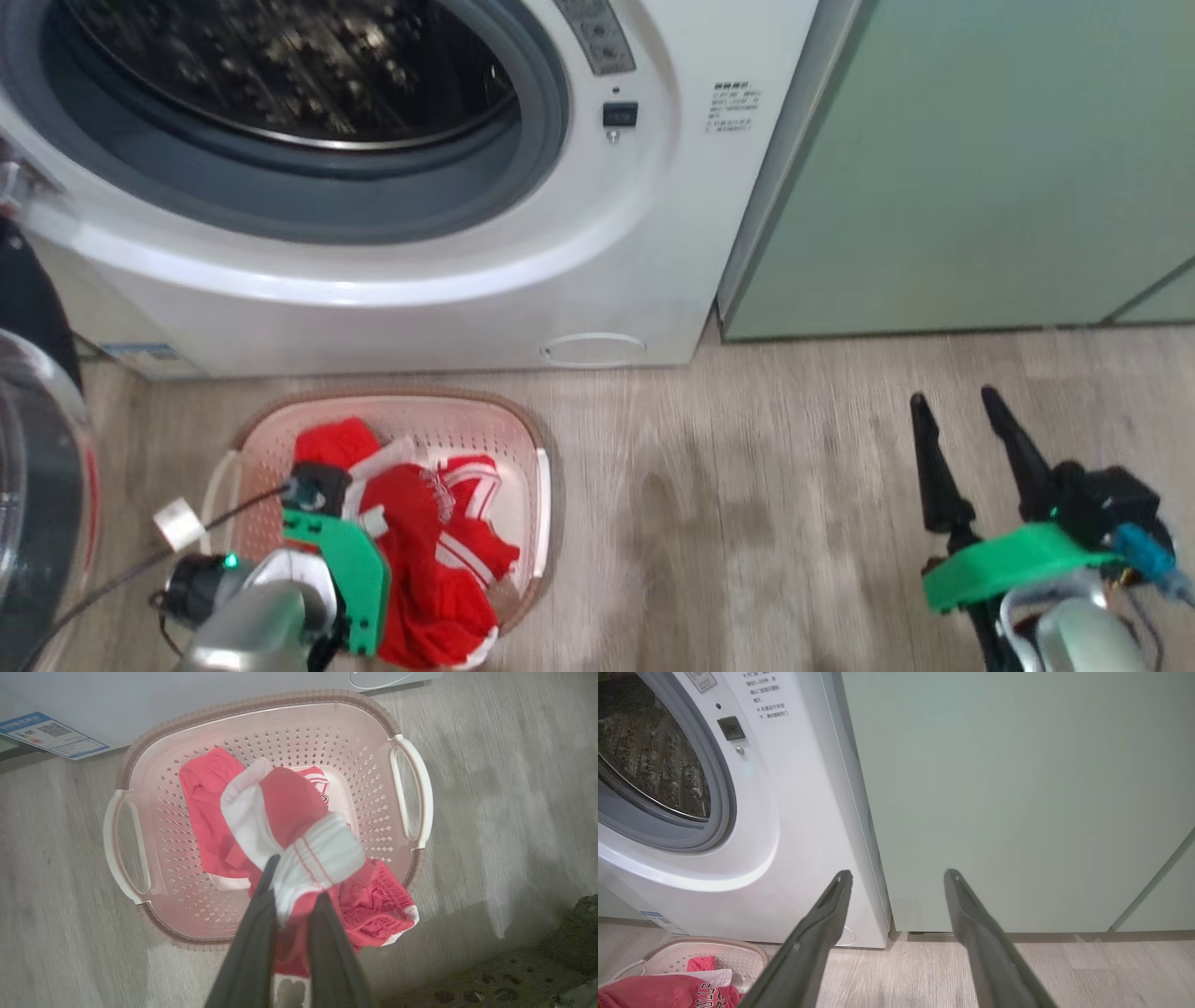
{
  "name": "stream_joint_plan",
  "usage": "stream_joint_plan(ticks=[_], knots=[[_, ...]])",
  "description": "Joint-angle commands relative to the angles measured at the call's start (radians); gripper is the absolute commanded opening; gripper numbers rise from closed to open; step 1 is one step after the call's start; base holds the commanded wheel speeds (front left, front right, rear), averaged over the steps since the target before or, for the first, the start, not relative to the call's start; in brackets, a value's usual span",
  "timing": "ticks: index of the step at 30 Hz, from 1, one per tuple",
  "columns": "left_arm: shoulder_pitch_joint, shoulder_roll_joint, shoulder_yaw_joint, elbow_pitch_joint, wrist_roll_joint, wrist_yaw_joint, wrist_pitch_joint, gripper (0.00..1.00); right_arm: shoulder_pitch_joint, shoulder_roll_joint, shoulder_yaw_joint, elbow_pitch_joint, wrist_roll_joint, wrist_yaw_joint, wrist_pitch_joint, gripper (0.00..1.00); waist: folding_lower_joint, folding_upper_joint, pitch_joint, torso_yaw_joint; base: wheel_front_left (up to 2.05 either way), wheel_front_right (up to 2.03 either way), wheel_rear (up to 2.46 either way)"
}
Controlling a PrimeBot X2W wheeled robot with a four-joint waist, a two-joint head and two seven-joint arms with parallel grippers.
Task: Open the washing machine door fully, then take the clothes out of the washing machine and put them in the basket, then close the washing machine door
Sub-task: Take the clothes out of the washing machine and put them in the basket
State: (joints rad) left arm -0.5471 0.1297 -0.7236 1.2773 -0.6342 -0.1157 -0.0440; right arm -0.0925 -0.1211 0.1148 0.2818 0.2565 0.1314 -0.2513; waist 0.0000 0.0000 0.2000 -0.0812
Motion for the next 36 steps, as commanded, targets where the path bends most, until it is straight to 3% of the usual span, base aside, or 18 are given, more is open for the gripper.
stream_joint_plan(ticks=[1,13,18,25,31,32,33,34,35,36], knots=[[-0.060,0.023,0.035,-0.005,-0.013,-0.005,-0.004,0.00,-0.037,-0.020,0.014,-0.038,0.008,-0.001,-0.011,1.00,0.0000,0.0000,0.046,-0.011,0.00,0.00,0.00],[-0.215,0.047,0.061,0.009,-0.035,0.053,0.001,0.00,-0.154,-0.049,0.012,-0.090,-0.008,-0.001,-0.011,1.00,0.0000,0.0000,0.296,-0.051,0.00,0.00,0.00],[-0.248,0.048,0.066,0.012,-0.049,0.048,0.046,0.00,-0.172,-0.052,-0.027,-0.118,-0.012,-0.001,-0.011,1.00,0.0000,0.0000,0.377,-0.057,0.00,0.00,0.00],[-0.265,0.056,0.072,0.013,-0.065,0.075,0.112,0.00,-0.184,-0.056,-0.047,-0.143,-0.022,-0.001,-0.011,1.00,0.0000,0.0000,0.455,-0.062,0.00,0.00,0.00],[-0.260,0.064,0.055,0.013,-0.053,0.092,0.108,0.00,-0.188,-0.052,-0.058,-0.149,-0.027,-0.001,-0.011,1.00,0.0000,0.0000,0.462,-0.067,0.00,0.00,0.00],[-0.257,0.064,0.055,0.013,-0.055,0.091,0.105,0.13,-0.189,-0.050,-0.060,-0.148,-0.027,-0.001,-0.011,1.00,0.0000,0.0000,0.457,-0.066,0.00,0.00,0.00],[-0.251,0.062,0.055,0.013,-0.056,0.090,0.100,0.41,-0.189,-0.049,-0.060,-0.147,-0.028,-0.001,-0.011,1.00,0.0000,0.0000,0.448,-0.066,0.00,0.00,0.00],[-0.244,0.061,0.057,0.013,-0.059,0.090,0.092,0.53,-0.188,-0.047,-0.058,-0.145,-0.029,-0.001,-0.011,1.00,0.0000,0.0000,0.438,-0.066,0.00,0.00,0.00],[-0.237,0.059,0.058,0.013,-0.061,0.089,0.080,1.00,-0.186,-0.044,-0.056,-0.142,-0.029,-0.001,-0.011,1.00,0.0000,0.0000,0.424,-0.065,0.00,0.00,0.00],[-0.230,0.056,0.060,0.013,-0.065,0.088,0.066,1.00,-0.184,-0.042,-0.054,-0.140,-0.028,-0.001,-0.011,1.00,0.0000,0.0000,0.410,-0.063,0.00,0.00,0.00]])
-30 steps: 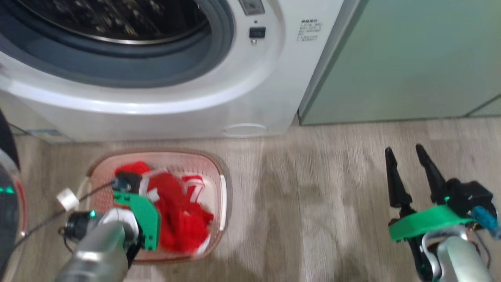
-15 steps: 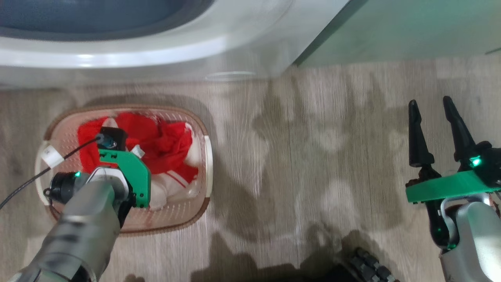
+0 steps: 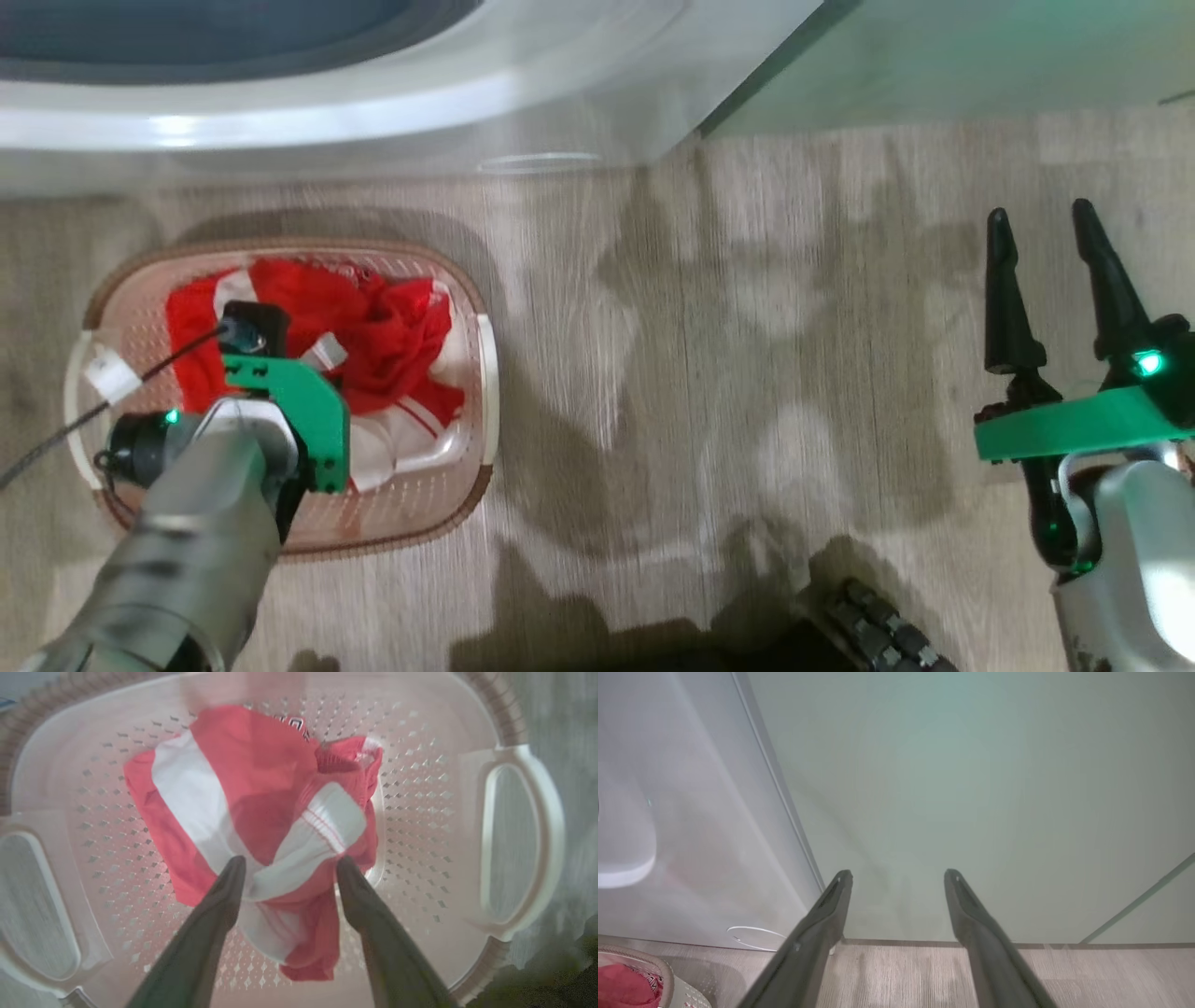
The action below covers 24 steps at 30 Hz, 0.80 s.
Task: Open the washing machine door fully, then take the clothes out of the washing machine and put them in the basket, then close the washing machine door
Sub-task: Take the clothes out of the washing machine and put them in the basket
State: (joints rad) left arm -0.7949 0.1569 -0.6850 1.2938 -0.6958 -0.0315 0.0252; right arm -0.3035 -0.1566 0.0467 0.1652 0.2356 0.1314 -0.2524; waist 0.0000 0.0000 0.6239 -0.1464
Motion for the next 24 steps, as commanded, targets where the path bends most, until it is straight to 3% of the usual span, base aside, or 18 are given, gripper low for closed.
stream_joint_plan(ticks=[1,8,13,18,24], knots=[[0.025,0.025,0.026,-0.003,-0.008,0.003,-0.020,1.00,0.030,-0.005,0.018,-0.020,-0.007,-0.001,-0.009,1.00,0.0000,0.0000,-0.031,0.004,0.00,0.00,0.00],[0.070,0.016,0.031,-0.003,-0.009,-0.010,-0.222,1.00,0.053,0.002,0.065,0.014,0.002,-0.001,-0.009,1.00,0.0000,0.0000,-0.179,0.018,0.00,0.00,0.00],[0.097,0.032,0.058,-0.034,-0.016,-0.016,-0.284,1.00,0.074,0.010,0.100,0.033,0.009,-0.001,-0.009,1.00,0.0000,0.0000,-0.295,0.028,0.00,0.00,0.00],[0.154,0.085,0.161,-0.239,0.026,0.015,-0.286,1.00,0.105,0.014,0.113,0.045,0.018,-0.001,-0.009,1.00,0.0000,0.0000,-0.391,0.044,0.00,0.00,0.00],[0.297,0.110,0.333,-0.478,0.119,0.007,-0.287,1.00,0.155,0.024,0.117,0.057,0.021,-0.001,-0.009,1.00,0.0000,0.0000,-0.499,0.053,0.00,0.00,0.00]])
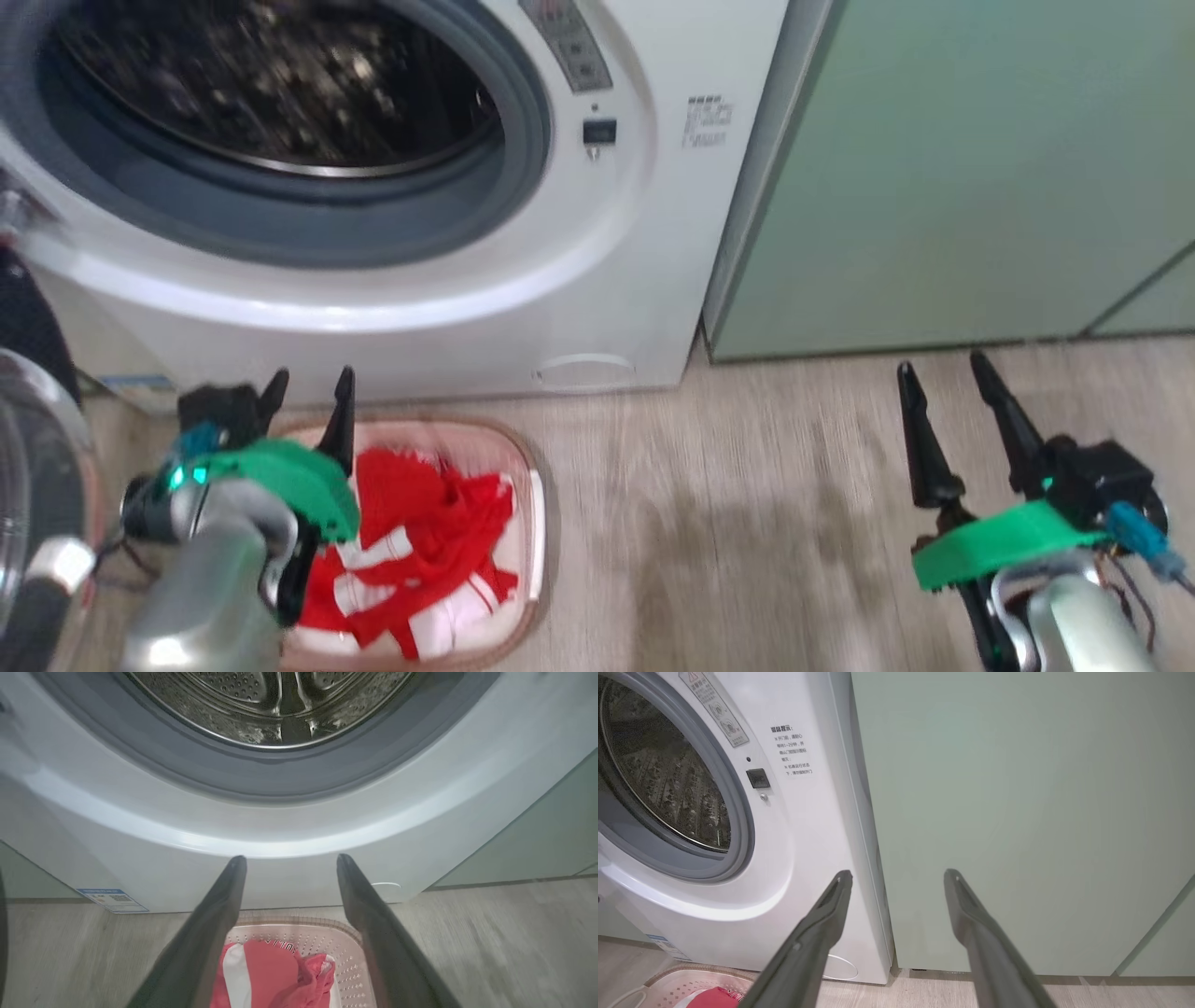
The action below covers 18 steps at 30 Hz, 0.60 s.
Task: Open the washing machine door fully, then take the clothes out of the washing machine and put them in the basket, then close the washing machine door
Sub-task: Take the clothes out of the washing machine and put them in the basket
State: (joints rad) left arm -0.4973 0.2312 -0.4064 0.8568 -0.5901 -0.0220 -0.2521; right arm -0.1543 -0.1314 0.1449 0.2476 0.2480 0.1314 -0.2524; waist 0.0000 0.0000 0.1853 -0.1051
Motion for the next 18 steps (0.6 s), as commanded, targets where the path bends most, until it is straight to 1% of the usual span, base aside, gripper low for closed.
stream_joint_plan(ticks=[1,3,4,8,11,18], knots=[[0.024,0.035,0.086,-0.076,0.027,-0.007,-0.010,1.00,0.013,0.000,0.018,-0.024,0.009,-0.001,-0.009,1.00,0.0000,0.0000,-0.074,0.012,0.00,0.00,0.00],[0.075,0.033,0.144,-0.138,0.056,-0.017,-0.010,1.00,0.025,0.002,0.018,-0.023,0.008,-0.001,-0.009,1.00,0.0000,0.0000,-0.099,0.012,0.00,0.00,0.00],[0.123,0.025,0.199,-0.191,0.078,-0.033,-0.010,1.00,0.037,0.005,0.017,-0.024,0.005,-0.001,-0.009,1.00,0.0000,0.0000,-0.124,0.011,0.00,0.00,0.00],[0.214,0.007,0.297,-0.281,0.121,-0.050,-0.010,1.00,0.059,0.010,0.014,-0.031,-0.001,-0.001,-0.009,1.00,0.0000,0.0000,-0.158,0.002,0.00,0.00,0.00],[0.265,-0.014,0.352,-0.338,0.154,-0.058,-0.010,1.00,0.076,0.011,0.006,-0.038,-0.005,-0.001,-0.009,1.00,0.0000,0.0000,-0.174,-0.001,0.00,0.00,0.00],[0.341,-0.045,0.419,-0.401,0.224,-0.076,-0.010,1.00,0.104,0.012,-0.008,-0.041,-0.009,-0.001,-0.009,1.00,0.0000,0.0000,-0.201,-0.003,0.00,0.00,0.00]])
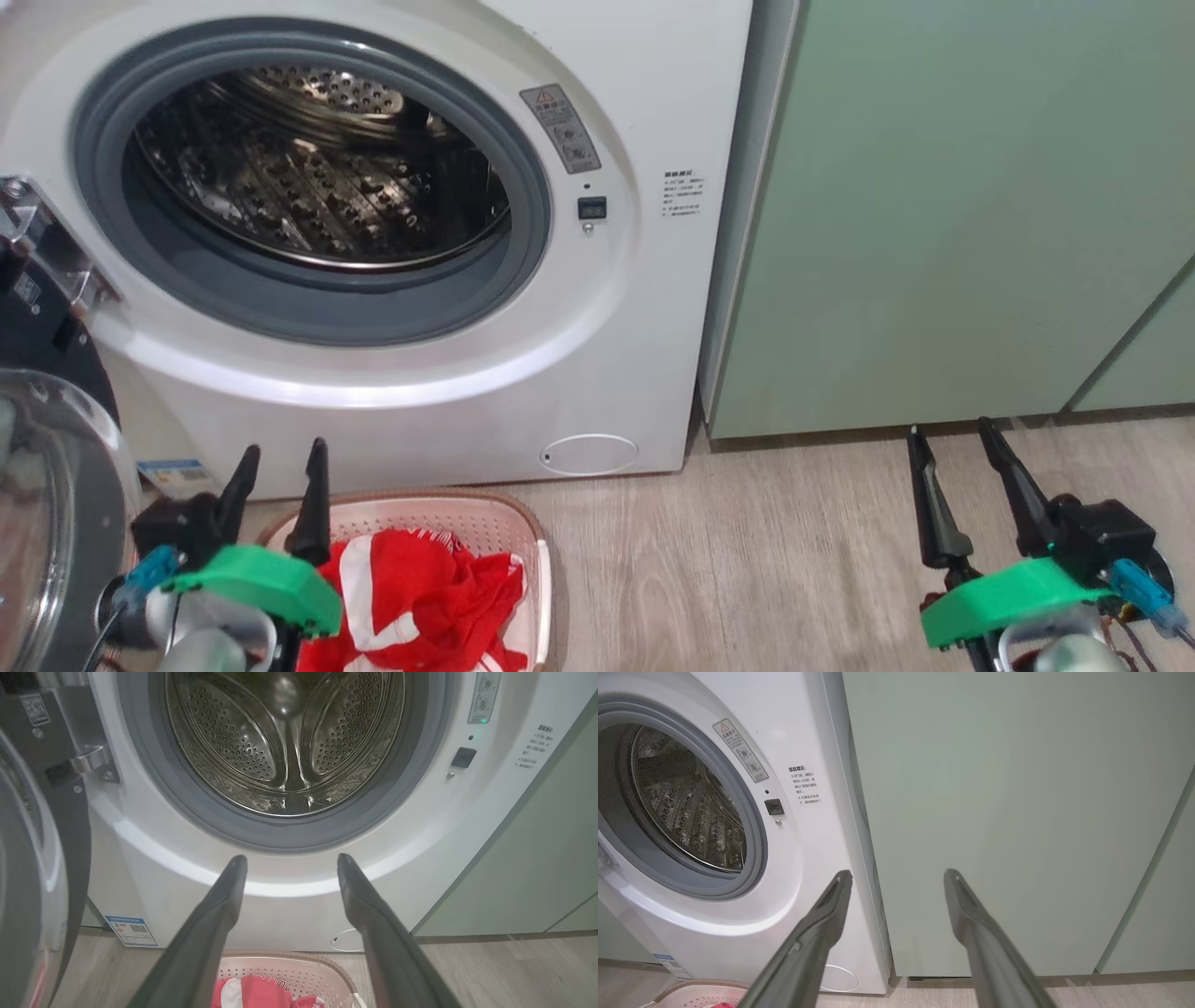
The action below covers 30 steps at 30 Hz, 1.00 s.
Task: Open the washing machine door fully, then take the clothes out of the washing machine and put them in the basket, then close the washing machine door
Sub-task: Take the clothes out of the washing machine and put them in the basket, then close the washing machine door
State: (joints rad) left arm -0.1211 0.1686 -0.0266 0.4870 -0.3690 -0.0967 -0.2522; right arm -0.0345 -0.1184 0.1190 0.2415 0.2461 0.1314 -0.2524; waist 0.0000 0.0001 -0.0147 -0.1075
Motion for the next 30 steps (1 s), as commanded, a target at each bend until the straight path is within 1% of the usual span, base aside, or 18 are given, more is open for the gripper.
stream_joint_plan(ticks=[1,7,13,19,30], knots=[[-0.025,0.010,0.051,-0.039,0.011,-0.003,-0.009,1.00,-0.013,-0.001,0.017,-0.034,-0.007,-0.001,-0.009,1.00,0.0000,-0.0001,-0.004,0.000,0.00,0.00,0.00],[-0.001,-0.019,0.092,-0.057,0.048,-0.017,-0.009,1.00,-0.008,0.008,0.014,-0.030,-0.009,-0.001,-0.009,1.00,0.0000,-0.0001,-0.011,0.008,0.00,0.00,0.00],[-0.012,-0.027,0.108,-0.052,0.087,-0.025,-0.009,1.00,-0.011,0.005,0.018,-0.027,-0.008,-0.001,-0.009,1.00,0.0000,-0.0001,-0.007,0.010,0.00,0.00,0.00],[-0.016,-0.041,0.142,-0.049,0.106,-0.029,-0.009,1.00,-0.011,0.000,0.021,-0.023,-0.008,-0.001,-0.009,1.00,0.0000,-0.0001,-0.006,0.005,0.00,0.00,0.00],[-0.027,-0.060,0.171,-0.036,0.132,-0.032,-0.010,1.00,-0.016,0.000,0.019,-0.020,-0.007,-0.001,-0.009,1.00,0.0000,-0.0001,-0.003,0.005,0.00,0.00,0.00]])
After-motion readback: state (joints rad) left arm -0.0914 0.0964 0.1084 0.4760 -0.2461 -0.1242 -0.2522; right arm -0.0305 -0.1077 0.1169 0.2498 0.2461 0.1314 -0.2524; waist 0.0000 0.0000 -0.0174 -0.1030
